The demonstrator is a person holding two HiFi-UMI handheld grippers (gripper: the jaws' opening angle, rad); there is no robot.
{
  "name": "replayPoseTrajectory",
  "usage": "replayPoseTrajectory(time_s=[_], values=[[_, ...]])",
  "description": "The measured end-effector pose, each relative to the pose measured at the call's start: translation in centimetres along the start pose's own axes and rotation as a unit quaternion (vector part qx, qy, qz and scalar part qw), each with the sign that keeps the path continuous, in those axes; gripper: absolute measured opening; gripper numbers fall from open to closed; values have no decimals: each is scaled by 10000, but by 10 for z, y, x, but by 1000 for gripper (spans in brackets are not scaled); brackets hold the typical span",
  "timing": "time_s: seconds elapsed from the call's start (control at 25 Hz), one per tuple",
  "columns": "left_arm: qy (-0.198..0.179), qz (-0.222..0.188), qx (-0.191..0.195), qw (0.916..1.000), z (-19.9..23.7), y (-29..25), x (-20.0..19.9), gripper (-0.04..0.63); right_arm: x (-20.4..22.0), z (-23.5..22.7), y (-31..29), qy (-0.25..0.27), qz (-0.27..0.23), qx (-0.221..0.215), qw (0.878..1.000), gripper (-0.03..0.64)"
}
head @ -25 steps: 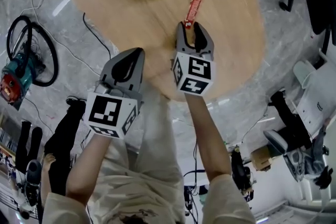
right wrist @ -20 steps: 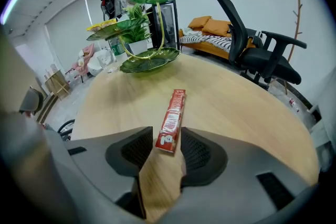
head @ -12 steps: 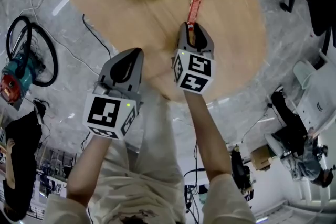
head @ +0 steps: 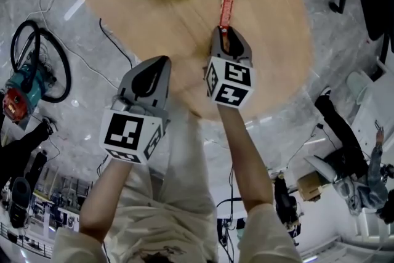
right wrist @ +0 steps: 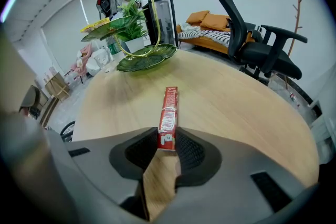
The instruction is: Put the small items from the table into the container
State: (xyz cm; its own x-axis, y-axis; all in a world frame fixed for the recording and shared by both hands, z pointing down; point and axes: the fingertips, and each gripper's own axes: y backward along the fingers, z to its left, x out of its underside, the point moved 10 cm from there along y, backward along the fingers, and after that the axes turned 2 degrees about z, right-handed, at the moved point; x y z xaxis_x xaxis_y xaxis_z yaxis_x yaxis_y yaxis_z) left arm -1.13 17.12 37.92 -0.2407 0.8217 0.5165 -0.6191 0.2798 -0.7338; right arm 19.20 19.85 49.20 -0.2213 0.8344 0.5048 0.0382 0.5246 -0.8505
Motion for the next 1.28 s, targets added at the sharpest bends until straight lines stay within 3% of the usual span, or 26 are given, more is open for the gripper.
replayPoseTrajectory(time_s=[1.28], values=[[-457, -168, 306, 9983, -54, 23, -27, 6, -30, -9, 88, -26, -579, -211, 9981, 107]])
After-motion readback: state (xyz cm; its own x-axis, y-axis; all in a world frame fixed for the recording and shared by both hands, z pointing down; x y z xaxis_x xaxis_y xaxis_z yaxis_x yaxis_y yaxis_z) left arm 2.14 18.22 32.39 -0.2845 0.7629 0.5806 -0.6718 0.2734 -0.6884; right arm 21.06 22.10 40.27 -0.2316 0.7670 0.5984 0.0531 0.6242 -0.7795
